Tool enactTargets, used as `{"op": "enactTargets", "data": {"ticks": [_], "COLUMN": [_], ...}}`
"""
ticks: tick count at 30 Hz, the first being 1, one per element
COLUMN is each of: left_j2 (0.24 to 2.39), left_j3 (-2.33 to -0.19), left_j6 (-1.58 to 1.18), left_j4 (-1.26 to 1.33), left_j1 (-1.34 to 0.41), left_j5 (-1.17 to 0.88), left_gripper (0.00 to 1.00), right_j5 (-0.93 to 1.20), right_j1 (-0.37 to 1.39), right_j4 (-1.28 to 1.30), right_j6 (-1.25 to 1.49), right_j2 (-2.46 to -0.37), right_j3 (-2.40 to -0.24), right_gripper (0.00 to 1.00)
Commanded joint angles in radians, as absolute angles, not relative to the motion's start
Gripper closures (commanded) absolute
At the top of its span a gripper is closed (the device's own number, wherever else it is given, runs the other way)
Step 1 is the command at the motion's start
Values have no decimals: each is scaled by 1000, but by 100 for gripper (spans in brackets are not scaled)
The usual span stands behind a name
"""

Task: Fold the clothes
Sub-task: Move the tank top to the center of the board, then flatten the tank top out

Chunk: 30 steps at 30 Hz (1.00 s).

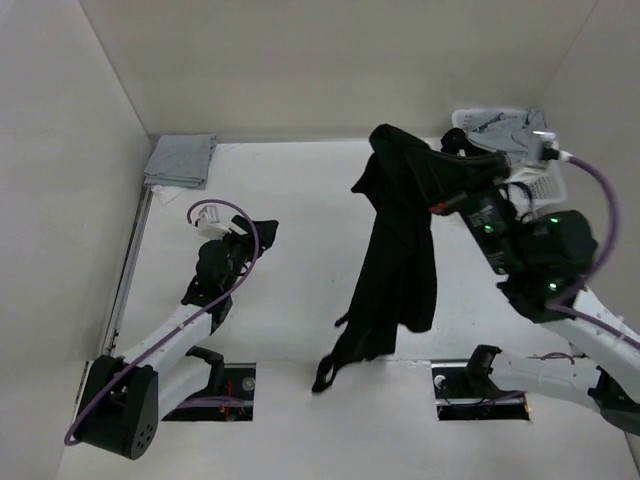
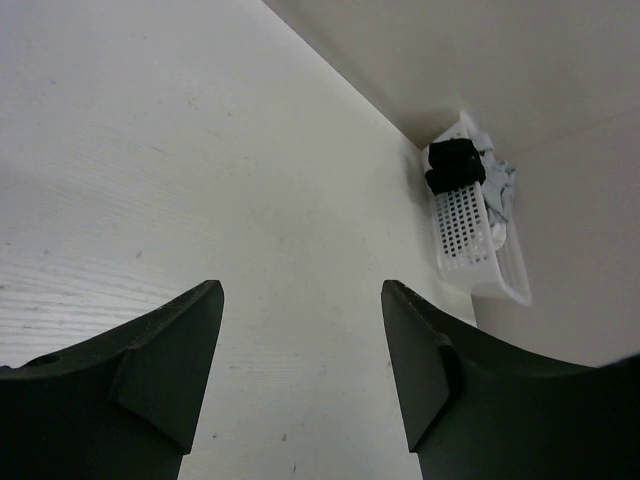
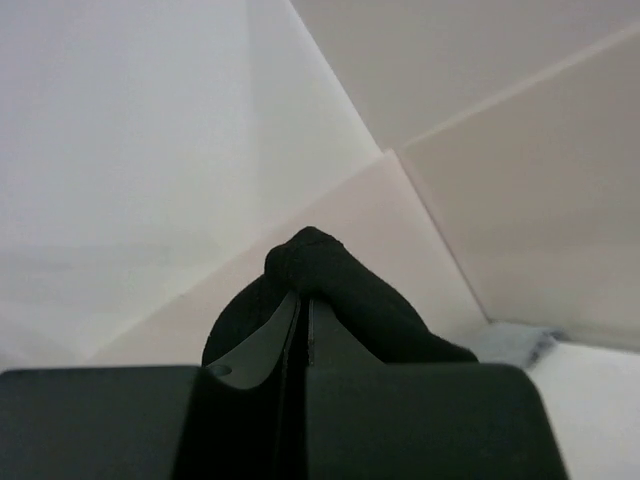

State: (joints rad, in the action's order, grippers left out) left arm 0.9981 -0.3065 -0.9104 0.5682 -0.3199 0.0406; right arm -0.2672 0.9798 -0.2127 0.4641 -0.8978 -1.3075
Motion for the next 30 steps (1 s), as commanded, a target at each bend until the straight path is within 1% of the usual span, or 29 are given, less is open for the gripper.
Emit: {"op": "enactTargets", "data": {"ticks": [1, 4, 6, 7, 9, 11, 12, 13, 14, 15, 17, 18, 19, 20, 21, 22, 23, 24, 26, 27, 30], "left_j2": [948, 951, 956, 960, 960, 957, 956, 954, 957, 962, 965, 966, 966, 965, 972, 982, 1008, 1043, 1107, 1156, 1287], "left_j3": [-284, -284, -287, -288, -288, -293, -296, -301, -305, -310, -316, -318, -318, -318, -327, -337, -362, -391, -442, -475, -563], "left_j6": [-916, -902, -885, -868, -845, -816, -807, -793, -779, -770, -753, -752, -752, -755, -755, -755, -753, -750, -735, -718, -663], "left_j4": [499, 470, 446, 425, 385, 341, 318, 284, 252, 229, 169, 140, 121, 106, 100, 95, 92, 94, 101, 104, 94], "left_j1": [-280, -275, -286, -295, -312, -334, -346, -364, -390, -413, -468, -508, -540, -588, -647, -691, -758, -824, -925, -983, -1122], "left_j5": [58, 63, 67, 78, 100, 124, 135, 149, 161, 170, 184, 193, 204, 218, 231, 248, 282, 320, 380, 414, 486], "left_gripper": [37, 38, 39, 40, 41, 42, 43, 45, 47, 49, 52, 52, 52, 52, 52, 52, 51, 51, 50, 51, 59], "right_j5": [-152, -16, 40, 95, 117, 149, 152, 153, 146, 126, 91, 66, 43, 19, -15, -49, -72, -99, -138, -153, -175], "right_j1": [802, 613, 546, 478, 424, 371, 361, 355, 357, 357, 370, 392, 409, 430, 458, 484, 505, 528, 557, 574, 605], "right_j4": [-264, -337, -356, -350, -312, -195, -163, -141, -138, -155, -187, -199, -204, -212, -224, -244, -258, -273, -284, -282, -278], "right_j6": [609, 715, 744, 767, 805, 866, 874, 876, 864, 841, 787, 758, 743, 729, 721, 722, 726, 730, 756, 767, 795], "right_j2": [-1086, -1330, -1461, -1643, -1809, -1964, -1992, -1999, -1979, -1930, -1832, -1769, -1719, -1663, -1599, -1541, -1499, -1446, -1385, -1353, -1266], "right_j3": [-1181, -1186, -1244, -1375, -1539, -1737, -1781, -1799, -1774, -1703, -1556, -1452, -1369, -1276, -1161, -1055, -970, -869, -746, -686, -553], "right_gripper": [98, 98, 98, 96, 92, 79, 71, 66, 61, 58, 56, 57, 64, 72, 86, 98, 100, 100, 100, 98, 89]}}
